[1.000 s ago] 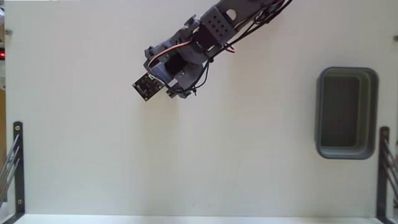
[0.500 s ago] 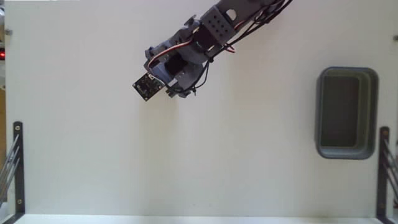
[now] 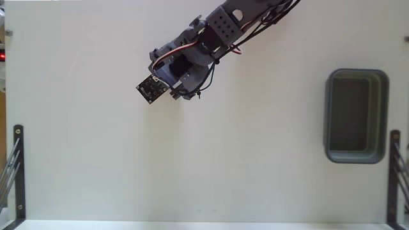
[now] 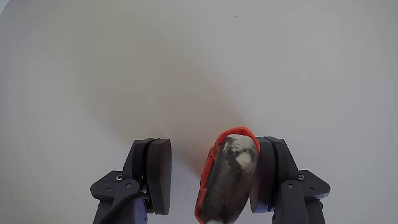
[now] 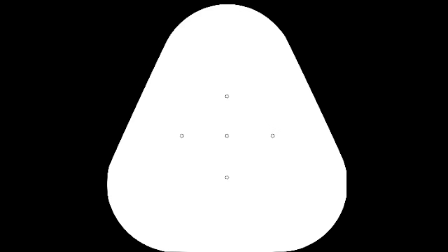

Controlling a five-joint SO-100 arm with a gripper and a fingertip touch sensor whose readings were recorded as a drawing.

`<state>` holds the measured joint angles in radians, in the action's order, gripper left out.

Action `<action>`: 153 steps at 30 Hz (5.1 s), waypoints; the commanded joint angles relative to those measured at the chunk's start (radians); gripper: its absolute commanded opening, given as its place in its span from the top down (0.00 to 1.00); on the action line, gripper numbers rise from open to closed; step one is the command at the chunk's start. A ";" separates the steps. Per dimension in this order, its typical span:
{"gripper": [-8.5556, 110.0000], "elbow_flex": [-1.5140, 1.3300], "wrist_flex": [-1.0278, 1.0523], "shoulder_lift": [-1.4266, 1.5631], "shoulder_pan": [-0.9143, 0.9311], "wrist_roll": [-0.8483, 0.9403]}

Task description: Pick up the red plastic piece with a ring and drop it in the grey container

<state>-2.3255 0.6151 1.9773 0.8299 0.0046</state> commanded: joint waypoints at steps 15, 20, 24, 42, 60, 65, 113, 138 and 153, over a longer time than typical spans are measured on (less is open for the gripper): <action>0.36 -0.006 -0.005 0.015 0.019 -0.005; 0.37 -0.006 -0.005 0.015 0.019 -0.005; 0.38 -0.006 -0.005 0.015 0.019 -0.005; 0.43 -0.006 -0.005 0.015 0.019 -0.005; 0.47 -0.006 -0.005 0.015 0.019 -0.005; 0.48 -0.006 -0.005 0.015 0.019 -0.005; 0.60 -0.006 -0.005 0.015 0.019 -0.005; 0.66 -0.006 -0.005 0.015 0.019 -0.005; 0.69 -0.006 -0.005 0.015 0.019 -0.005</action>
<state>-2.3255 0.6151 1.9773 0.8299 0.0046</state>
